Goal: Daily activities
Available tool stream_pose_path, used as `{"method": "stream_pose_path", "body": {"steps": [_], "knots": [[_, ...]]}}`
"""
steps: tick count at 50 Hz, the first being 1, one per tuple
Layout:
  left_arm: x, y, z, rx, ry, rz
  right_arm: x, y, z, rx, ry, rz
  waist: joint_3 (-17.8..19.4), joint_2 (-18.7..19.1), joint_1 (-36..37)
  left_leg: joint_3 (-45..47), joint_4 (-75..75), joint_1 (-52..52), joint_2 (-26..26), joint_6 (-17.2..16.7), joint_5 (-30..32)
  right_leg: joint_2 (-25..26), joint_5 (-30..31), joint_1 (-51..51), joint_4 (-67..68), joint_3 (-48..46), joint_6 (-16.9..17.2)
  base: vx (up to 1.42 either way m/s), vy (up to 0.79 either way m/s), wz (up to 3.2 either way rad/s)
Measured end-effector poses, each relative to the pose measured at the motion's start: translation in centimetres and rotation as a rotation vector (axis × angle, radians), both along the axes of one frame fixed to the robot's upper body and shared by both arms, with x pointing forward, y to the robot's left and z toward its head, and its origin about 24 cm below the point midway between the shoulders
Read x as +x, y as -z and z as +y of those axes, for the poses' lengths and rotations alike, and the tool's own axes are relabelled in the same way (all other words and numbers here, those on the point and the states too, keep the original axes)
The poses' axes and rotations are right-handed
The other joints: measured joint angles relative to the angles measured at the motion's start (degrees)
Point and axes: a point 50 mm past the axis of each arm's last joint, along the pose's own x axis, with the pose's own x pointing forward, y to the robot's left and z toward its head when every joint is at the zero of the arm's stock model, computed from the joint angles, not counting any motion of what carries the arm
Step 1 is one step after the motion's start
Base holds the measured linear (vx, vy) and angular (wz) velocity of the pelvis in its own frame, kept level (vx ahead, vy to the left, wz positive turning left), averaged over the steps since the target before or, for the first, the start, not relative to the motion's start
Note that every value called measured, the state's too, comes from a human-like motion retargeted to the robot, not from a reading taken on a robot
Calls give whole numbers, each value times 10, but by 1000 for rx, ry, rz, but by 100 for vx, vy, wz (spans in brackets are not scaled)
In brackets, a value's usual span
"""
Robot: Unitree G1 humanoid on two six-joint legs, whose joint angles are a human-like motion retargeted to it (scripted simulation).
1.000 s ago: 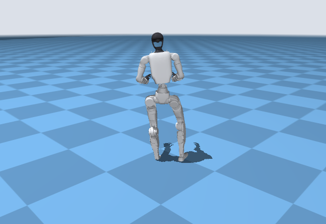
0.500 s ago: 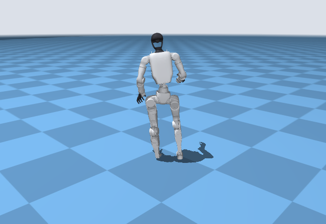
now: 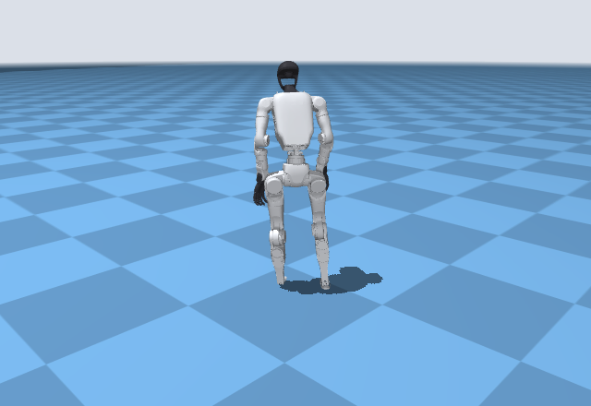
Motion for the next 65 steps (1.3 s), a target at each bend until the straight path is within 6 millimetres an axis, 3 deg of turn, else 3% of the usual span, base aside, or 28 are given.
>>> {"method": "stream_pose_path", "body": {"steps": [8, 15, 23, 26, 30, 34, 40, 45, 52, 59, 65], "knots": [[-5, 1, -6, -27, -56, -14, 3, -9, -14, 28, 134, -76, 8, 18, -6, 5, 0, -28, 21, -16, 8, 19, 11, -15, -26, -9, -8, -5, -10, 0], [6, -4, -8, -27, -61, -68, 8, -15, -22, 9, 174, -133, 11, 30, -3, -2, 16, -39, 41, -26, 0, 41, 14, -7, -48, -17, -24, -1, -14, 3], [25, -10, -10, -42, -27, -107, 11, -15, -31, -59, 145, -123, 21, 48, 12, 7, 162, -73, 62, -30, -77, 80, 26, 45, -91, -21, -44, 2, -14, 0], [30, -12, -15, -63, 5, -101, 10, -12, -33, -71, 134, -97, 31, 62, 15, 80, 294, -102, 91, -1, -140, 97, 29, 76, -106, -27, -50, 3, -10, 21], [34, -13, -22, -89, 59, -83, 4, -5, -37, -73, 138, -48, 40, 89, 9, 220, 493, -134, 198, 63, -203, 125, 22, 110, -105, -43, -59, 5, -8, 36], [50, -21, -28, -118, 127, -96, 4, -2, -46, -67, 169, -7, 52, 125, 30, 211, 599, -152, 234, 69, -232, 172, 32, 154, -138, -24, -70, 8, -8, -27], [71, -39, -37, -149, 225, -175, -8, 7, -57, -53, 238, 51, 57, 160, 51, 176, 617, -172, 206, 57, -245, 202, 41, 214, -176, -5, -71, 9, -7, -10], [92, -63, -35, -139, 284, -300, -12, 7, -65, -58, 275, 51, 63, 147, 53, 173, 508, -170, 141, 49, -218, 179, 47, 267, -219, -5, -63, 9, -6, 16], [99, -76, -30, -104, 277, -416, -26, 12, -68, -123, 249, 63, 54, 151, 53, 155, 426, -188, 120, 30, -191, 187, 24, 306, -213, -19, -66, 10, -6, 12], [88, -61, -15, -49, 167, -385, -30, 15, -62, -181, 181, 68, 54, 124, 54, 154, 384, -179, 108, 20, -154, 186, -22, 336, -193, -35, -73, 20, -3, 7], [56, -33, 1, 11, 22, -258, -33, 17, -53, -189, 127, 58, 58, 94, 56, 156, 414, -174, 101, 28, -139, 183, -89, 338, -126, -41, -82, 33, 0, -1]]}}
